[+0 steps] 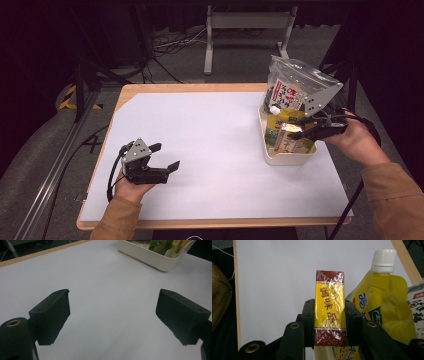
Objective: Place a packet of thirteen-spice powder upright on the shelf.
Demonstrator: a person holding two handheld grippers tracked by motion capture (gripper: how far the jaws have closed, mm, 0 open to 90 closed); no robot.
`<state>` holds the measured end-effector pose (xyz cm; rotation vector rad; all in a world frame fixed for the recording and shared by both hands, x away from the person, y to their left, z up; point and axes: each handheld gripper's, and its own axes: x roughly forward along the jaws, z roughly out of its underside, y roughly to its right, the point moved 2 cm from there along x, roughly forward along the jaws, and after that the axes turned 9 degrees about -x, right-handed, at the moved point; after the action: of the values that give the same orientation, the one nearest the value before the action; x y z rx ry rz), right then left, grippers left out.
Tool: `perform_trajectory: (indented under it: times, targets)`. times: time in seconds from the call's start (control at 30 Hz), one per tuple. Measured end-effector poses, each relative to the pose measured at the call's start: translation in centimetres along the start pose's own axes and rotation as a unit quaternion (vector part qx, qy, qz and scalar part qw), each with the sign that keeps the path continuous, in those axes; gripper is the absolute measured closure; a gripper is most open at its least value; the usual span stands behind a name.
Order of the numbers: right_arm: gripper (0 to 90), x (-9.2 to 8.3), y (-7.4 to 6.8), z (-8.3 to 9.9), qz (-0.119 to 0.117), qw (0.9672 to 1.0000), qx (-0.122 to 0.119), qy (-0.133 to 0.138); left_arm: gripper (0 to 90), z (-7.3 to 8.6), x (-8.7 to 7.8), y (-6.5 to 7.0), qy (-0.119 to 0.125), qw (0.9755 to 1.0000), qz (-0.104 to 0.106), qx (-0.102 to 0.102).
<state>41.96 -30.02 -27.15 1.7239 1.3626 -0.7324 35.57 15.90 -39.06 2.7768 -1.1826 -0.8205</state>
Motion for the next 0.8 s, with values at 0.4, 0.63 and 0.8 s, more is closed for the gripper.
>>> perform_trajectory:
  times: [0.4,0.63,0.8]
  targets:
    - [67.9,0.6,-0.2,0.0,-0.014,0.9996,-0.018,-0.017,12.9,0.1,0.1,0.0,-0.003,1.0,0.001,0.003]
    - [67.9,1.1,-0.2,0.1,-0.022,0.9992,-0.025,-0.024,12.9,0.1,0.2,-0.1,-0.007,1.0,0.0,0.002]
    - [67.9,1.5,-0.4,0.1,-0.026,0.9987,-0.031,-0.03,12.9,0.1,0.2,-0.1,-0.008,1.0,0.0,0.002]
